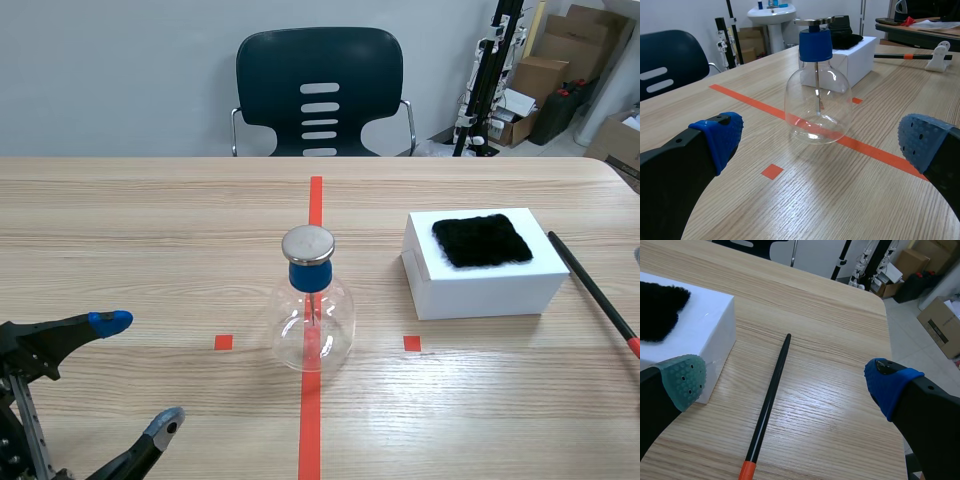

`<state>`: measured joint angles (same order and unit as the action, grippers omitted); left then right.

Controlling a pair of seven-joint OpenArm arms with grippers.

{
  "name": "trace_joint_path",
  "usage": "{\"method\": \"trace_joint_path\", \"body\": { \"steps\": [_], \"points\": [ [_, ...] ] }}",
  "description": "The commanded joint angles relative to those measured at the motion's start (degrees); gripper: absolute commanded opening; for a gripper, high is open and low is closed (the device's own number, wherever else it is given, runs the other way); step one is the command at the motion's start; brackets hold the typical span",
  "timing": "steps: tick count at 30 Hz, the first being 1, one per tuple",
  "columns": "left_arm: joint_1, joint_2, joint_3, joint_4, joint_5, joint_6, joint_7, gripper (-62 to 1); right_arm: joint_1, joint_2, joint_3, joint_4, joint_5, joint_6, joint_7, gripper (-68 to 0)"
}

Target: Do the electroscope experiment. return to the home posture

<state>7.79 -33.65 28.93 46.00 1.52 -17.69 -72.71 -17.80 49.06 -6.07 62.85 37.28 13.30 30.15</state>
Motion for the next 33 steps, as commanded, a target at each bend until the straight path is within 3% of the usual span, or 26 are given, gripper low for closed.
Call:
{"method": "trace_joint_path", "body": {
  "steps": [1,33],
  "points": [
    [0.1,-0.2,0.0,0.7,-0.4,0.0,-1.0,1.4,1.0,1.2,0.9,0.4,0.4,0.0,0.9,0.4],
    [0.1,-0.2,0.0,0.7,-0.4,-0.1,-1.2,1.4,0.1,2.1,0.9,0.8,-0.2,0.0,0.9,0.4]
  ]
}}
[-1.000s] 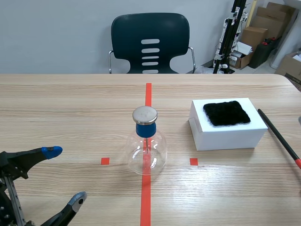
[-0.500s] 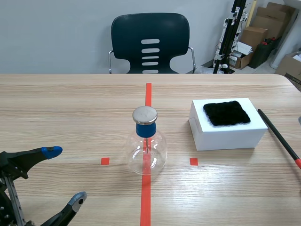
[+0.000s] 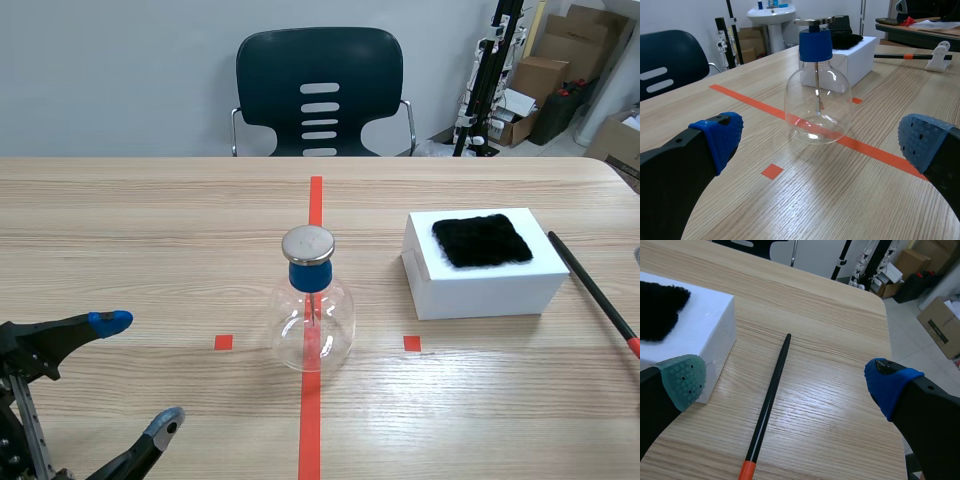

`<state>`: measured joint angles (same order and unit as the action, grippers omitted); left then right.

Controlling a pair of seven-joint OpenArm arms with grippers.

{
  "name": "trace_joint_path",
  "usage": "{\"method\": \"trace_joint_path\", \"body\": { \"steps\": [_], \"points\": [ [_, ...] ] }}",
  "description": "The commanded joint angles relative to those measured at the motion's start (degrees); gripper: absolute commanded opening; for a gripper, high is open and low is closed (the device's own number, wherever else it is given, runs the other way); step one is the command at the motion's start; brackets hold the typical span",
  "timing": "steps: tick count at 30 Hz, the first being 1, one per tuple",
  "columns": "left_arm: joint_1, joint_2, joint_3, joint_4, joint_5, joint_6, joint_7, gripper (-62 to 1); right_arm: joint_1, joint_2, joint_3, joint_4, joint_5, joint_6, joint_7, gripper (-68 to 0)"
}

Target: Do the electroscope experiment. return to the home posture

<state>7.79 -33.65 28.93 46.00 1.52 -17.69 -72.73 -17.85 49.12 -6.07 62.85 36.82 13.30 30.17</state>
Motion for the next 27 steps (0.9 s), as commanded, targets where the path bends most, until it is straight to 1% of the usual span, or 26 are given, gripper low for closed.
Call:
{"method": "trace_joint_path", "body": {
  "steps": [1,3,4,6,7,9,11,12,15,16,17,20,22,23,25,27],
  "points": [
    [0.1,-0.2,0.0,0.7,-0.4,-0.1,-1.3,1.4,-0.6,2.5,0.9,1.3,0.2,0.0,0.9,0.4],
    [0.1,-0.4,0.0,0.7,-0.4,-0.1,-1.4,1.4,-2.6,3.5,0.9,2.8,0.2,0.0,1.5,0.4],
    [0.1,-0.4,0.0,0.7,-0.3,-0.1,-1.4,1.4,-3.8,4.0,0.9,3.7,0.2,-0.5,2.3,0.4],
    [0.1,-0.3,0.0,0.7,-0.4,-0.1,-1.3,1.4,-6.4,4.6,0.9,5.7,0.3,-3.2,4.4,0.4],
    [0.1,-0.3,0.0,0.7,-0.3,0.0,-1.2,1.4,-7.8,4.7,1.0,6.9,0.3,-5.2,5.3,0.4],
    [0.0,-0.4,0.0,0.7,-0.4,0.0,-1.2,1.4,-10.3,4.6,1.6,9.2,0.2,-8.7,5.6,0.4],
    [0.0,-0.7,0.0,0.9,-0.5,-0.2,-1.2,1.4,-12.9,4.5,2.7,11.5,0.3,-10.0,5.6,0.4],
    [0.2,-1.0,0.0,1.3,-1.0,-0.5,-1.4,1.4,-14.1,4.5,3.4,12.5,0.3,-10.3,5.6,0.4],
    [1.8,-3.6,-1.0,4.9,-4.7,-4.8,-1.2,1.4,-17.9,2.6,7.1,15.8,-0.1,-11.0,5.4,0.4],
    [2.7,-4.6,-1.7,6.8,-5.2,-6.0,-1.0,1.4,-18.7,1.5,8.7,16.6,-0.9,-11.0,4.9,0.4],
    [3.8,-5.8,-2.8,8.9,-5.2,-6.6,-0.7,1.4,-19.6,0.0,10.7,17.4,-2.3,-11.0,4.1,0.4],
    [8.1,-9.0,-7.0,16.0,-5.4,-6.6,1.7,1.4,-21.6,-5.1,16.5,19.9,-7.1,-10.1,2.6,0.4],
    [11.6,-10.8,-10.8,21.4,-5.4,-6.8,5.1,1.4,-23.3,-8.1,20.0,21.7,-10.8,-7.8,2.5,0.4],
    [13.6,-11.5,-13.0,24.2,-5.4,-7.2,7.0,1.4,-24.4,-9.2,21.5,22.7,-12.3,-6.1,2.5,0.4],
    [17.1,-12.2,-16.8,29.4,-5.4,-7.2,10.4,1.4,-26.5,-10.4,23.5,24.7,-14.4,-3.3,2.5,0.4],
    [20.2,-12.1,-20.3,33.7,-5.4,-7.2,13.7,1.4,-28.7,-11.0,24.4,26.9,-15.7,-2.3,2.5,0.4]
  ]
}}
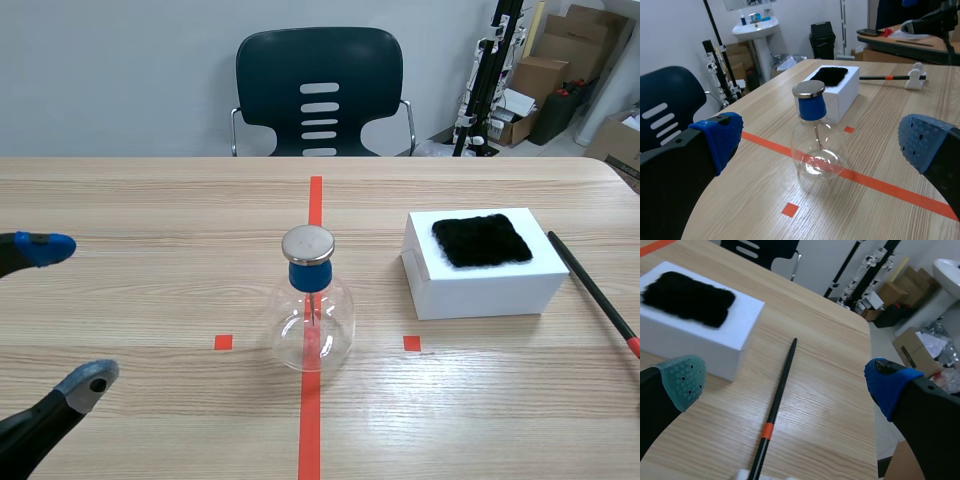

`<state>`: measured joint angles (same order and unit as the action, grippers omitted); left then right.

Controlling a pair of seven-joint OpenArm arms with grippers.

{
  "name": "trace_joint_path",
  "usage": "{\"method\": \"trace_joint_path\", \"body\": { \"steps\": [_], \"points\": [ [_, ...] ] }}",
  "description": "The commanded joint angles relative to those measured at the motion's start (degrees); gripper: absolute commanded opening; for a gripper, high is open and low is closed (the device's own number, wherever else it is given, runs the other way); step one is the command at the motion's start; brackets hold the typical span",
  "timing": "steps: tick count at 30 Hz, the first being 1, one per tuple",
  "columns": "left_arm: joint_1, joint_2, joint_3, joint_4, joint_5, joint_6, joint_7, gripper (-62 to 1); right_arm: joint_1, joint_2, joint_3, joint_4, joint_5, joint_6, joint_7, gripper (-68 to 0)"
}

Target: Do the electroscope experiment. return to the home posture

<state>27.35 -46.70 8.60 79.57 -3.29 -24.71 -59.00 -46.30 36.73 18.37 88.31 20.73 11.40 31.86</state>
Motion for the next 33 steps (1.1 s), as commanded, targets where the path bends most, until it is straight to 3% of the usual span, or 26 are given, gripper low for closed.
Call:
{"method": "trace_joint_path", "body": {
  "steps": [1,3,6,10,15,18,26,33],
  "points": [
    [1.8,0.9,-1.2,2.0,-0.7,-0.2,1.2,1.4,-1.3,1.1,0.1,2.6,-0.2,-0.4,0.8,0.4],
    [4.2,0.9,-3.1,5.4,-2.3,-0.1,4.0,1.4,-3.1,0.4,0.2,5.0,-1.7,-0.4,0.4,0.4],
    [6.8,0.9,-4.3,9.4,-7.2,0.2,8.0,1.4,-5.0,-1.2,0.2,8.7,-3.6,-0.4,-1.1,0.4],
    [10.4,0.9,-4.4,14.0,-11.1,4.7,10.5,1.4,-6.1,-4.5,0.1,13.5,-6.7,0.6,-1.5,0.4],
    [14.2,0.9,-4.4,19.0,-11.1,10.1,13.1,1.4,-6.3,-7.1,-0.9,18.3,-10.4,2.1,-3.0,0.4],
    [16.2,0.7,-4.4,21.7,-11.1,11.3,16.6,1.4,-6.6,-7.1,-2.6,20.1,-11.0,2.2,-4.2,0.4],
    [19.8,-1.9,-4.3,27.9,-11.1,11.7,21.6,1.4,-7.0,-6.4,-7.3,20.6,-12.6,2.4,-3.5,0.4],
    [21.6,-3.0,-4.3,32.7,-11.1,11.7,22.7,1.4,-8.2,-6.4,-8.3,20.6,-8.3,7.0,-0.8,0.4]
  ]
}}
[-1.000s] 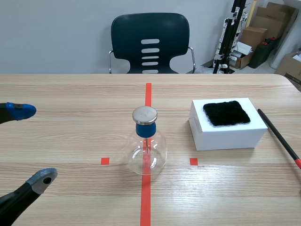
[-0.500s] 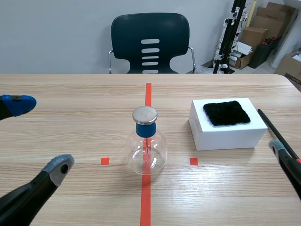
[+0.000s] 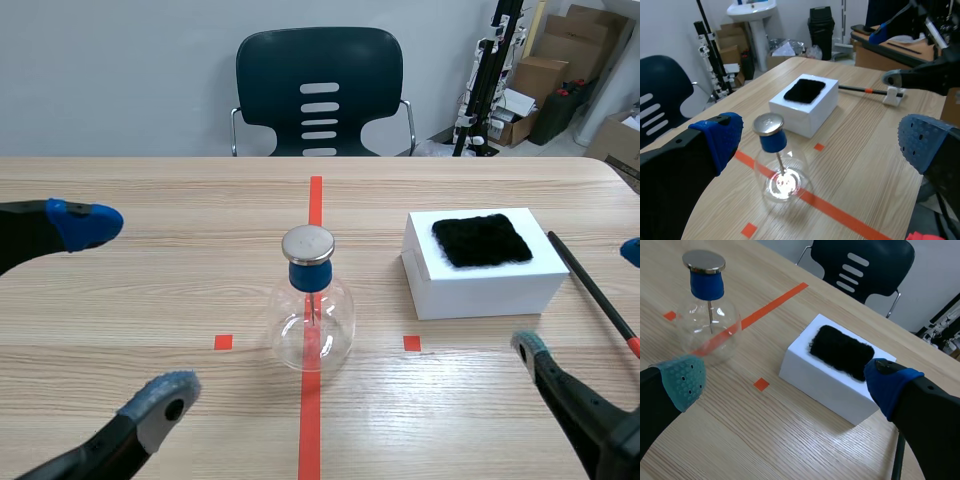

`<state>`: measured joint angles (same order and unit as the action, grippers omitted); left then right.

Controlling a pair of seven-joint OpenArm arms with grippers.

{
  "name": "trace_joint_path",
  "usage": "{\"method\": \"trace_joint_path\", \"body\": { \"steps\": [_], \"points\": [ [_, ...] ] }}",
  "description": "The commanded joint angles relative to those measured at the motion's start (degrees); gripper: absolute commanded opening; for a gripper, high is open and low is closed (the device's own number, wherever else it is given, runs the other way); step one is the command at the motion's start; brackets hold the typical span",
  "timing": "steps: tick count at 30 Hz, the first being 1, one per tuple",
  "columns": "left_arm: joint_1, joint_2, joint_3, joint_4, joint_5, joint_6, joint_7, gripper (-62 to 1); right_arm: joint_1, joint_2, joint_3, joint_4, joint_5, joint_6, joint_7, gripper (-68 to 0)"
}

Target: Do the electroscope experiment. return to the home posture

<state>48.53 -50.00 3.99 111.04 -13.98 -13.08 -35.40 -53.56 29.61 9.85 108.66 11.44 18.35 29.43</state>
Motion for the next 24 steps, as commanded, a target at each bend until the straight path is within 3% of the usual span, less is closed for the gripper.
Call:
{"method": "trace_joint_path", "body": {
  "steps": [1,5,10,14,16,24],
  "points": [
    [0.8,0.3,0.3,1.7,-0.4,0.1,-0.9,1.4,-1.6,0.7,0.3,0.2,1.2,1.1,3.0,0.4],
    [1.3,2.3,0.3,2.4,-0.3,0.1,-0.9,1.4,-4.2,0.7,0.3,0.2,1.1,2.1,6.6,0.4],
    [1.1,7.5,0.0,2.4,0.3,1.0,-1.0,1.4,-5.9,0.7,0.3,0.2,0.8,2.8,6.8,0.4],
    [1.1,10.1,0.0,2.4,4.5,1.0,-1.0,1.4,-6.0,0.7,0.3,0.2,0.8,4.1,6.8,0.4],
    [1.1,10.8,0.0,2.4,5.7,1.0,-1.0,1.4,-6.0,0.7,0.3,0.2,0.8,4.2,6.8,0.4],
    [3.4,11.5,0.0,2.4,5.7,1.9,-1.2,1.4,-6.0,0.7,0.3,0.2,0.7,4.2,6.7,0.4]
  ]
}}
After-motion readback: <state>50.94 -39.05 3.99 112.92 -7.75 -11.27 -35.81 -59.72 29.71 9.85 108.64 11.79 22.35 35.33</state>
